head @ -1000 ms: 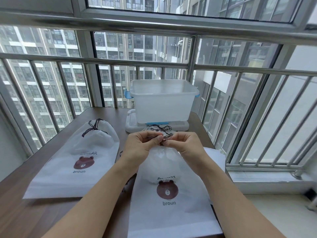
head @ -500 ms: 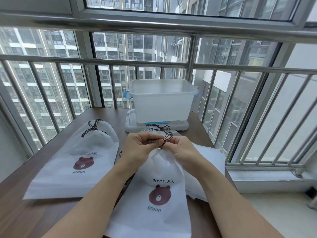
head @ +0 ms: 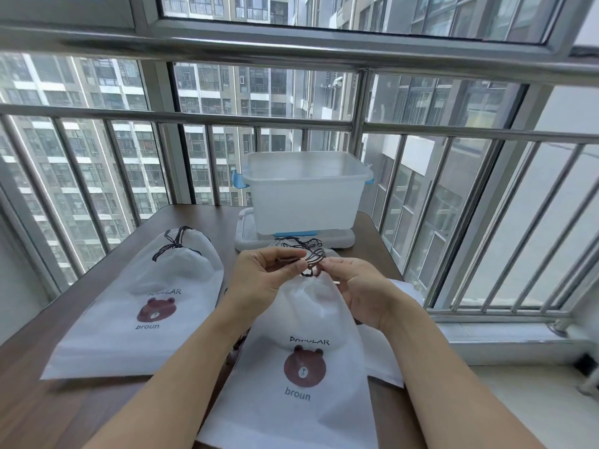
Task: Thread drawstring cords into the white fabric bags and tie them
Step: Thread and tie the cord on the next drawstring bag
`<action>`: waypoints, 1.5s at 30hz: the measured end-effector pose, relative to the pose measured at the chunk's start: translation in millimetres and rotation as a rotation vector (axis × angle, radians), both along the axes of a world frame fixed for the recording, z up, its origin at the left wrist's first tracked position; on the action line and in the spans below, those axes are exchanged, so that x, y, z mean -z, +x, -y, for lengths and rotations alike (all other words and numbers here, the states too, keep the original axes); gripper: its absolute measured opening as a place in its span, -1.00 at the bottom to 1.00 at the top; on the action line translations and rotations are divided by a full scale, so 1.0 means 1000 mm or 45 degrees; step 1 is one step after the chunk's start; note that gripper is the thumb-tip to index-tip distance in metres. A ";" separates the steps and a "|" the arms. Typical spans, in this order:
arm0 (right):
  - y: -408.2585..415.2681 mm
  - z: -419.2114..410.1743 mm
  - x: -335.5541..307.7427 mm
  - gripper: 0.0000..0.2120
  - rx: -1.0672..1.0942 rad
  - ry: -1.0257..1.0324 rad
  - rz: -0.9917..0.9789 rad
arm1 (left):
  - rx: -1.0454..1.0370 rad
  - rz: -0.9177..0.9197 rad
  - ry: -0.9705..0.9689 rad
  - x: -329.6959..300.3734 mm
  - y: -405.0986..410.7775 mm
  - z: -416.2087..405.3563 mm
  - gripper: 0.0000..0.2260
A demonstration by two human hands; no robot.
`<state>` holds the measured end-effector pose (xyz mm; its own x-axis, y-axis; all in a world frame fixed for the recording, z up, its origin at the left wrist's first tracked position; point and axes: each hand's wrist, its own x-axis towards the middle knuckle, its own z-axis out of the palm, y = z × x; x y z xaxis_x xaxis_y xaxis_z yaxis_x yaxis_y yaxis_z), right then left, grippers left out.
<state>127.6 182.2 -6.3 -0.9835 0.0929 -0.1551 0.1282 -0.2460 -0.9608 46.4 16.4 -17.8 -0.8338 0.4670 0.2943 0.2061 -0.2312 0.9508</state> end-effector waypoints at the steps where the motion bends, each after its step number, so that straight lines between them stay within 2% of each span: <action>1: -0.002 0.001 -0.001 -0.83 0.069 0.055 -0.008 | -0.005 0.006 -0.015 0.000 -0.001 0.000 -0.77; 4: -0.006 0.002 -0.001 -0.77 0.190 0.282 0.023 | 0.005 0.025 -0.070 0.001 -0.002 0.000 -0.85; 7: -0.005 -0.003 0.004 -0.76 0.199 0.591 0.057 | 0.027 0.013 -0.148 0.001 -0.002 0.000 -0.92; 11: -0.002 -0.008 0.003 -0.89 0.243 0.731 -0.166 | 0.008 0.014 -0.184 0.002 -0.001 -0.001 -0.92; 13: -0.001 -0.009 -0.001 -0.76 0.234 0.706 -0.323 | 0.005 0.006 -0.183 0.001 -0.001 -0.001 -0.93; 16: 0.001 -0.008 -0.004 -0.83 0.182 0.666 -0.406 | 0.015 -0.008 -0.179 -0.001 0.001 -0.001 -0.92; 19: -0.002 -0.005 -0.001 -0.90 0.205 0.666 -0.409 | 0.027 -0.041 -0.184 -0.001 0.002 -0.001 -0.90; 23: -0.001 -0.001 -0.003 -0.93 0.206 0.517 -0.370 | 0.037 -0.099 -0.234 0.001 0.001 -0.001 -0.88; 26: 0.001 0.001 -0.004 -0.94 0.140 0.436 -0.359 | 0.042 -0.050 -0.198 0.001 0.003 -0.002 -0.89; 29: 0.003 0.001 -0.005 -0.86 0.098 0.436 -0.344 | 0.022 0.029 -0.155 0.000 0.003 0.000 -0.94; 36: -0.001 0.011 0.001 -0.92 0.235 0.370 -0.375 | 0.004 0.078 -0.124 0.001 0.004 0.000 -0.90; 41: -0.003 0.010 0.002 -0.79 0.291 0.531 -0.375 | 0.025 0.063 -0.119 0.000 0.005 -0.001 -0.90; 45: -0.003 0.008 0.004 -0.91 0.182 0.604 -0.353 | 0.058 0.037 -0.085 -0.001 0.003 0.001 -0.89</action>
<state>125.1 173.9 -10.1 -0.9541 0.2244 0.1985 -0.1475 0.2248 -0.9632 49.6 15.7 -16.8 -0.8188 0.5227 0.2376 0.1692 -0.1757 0.9698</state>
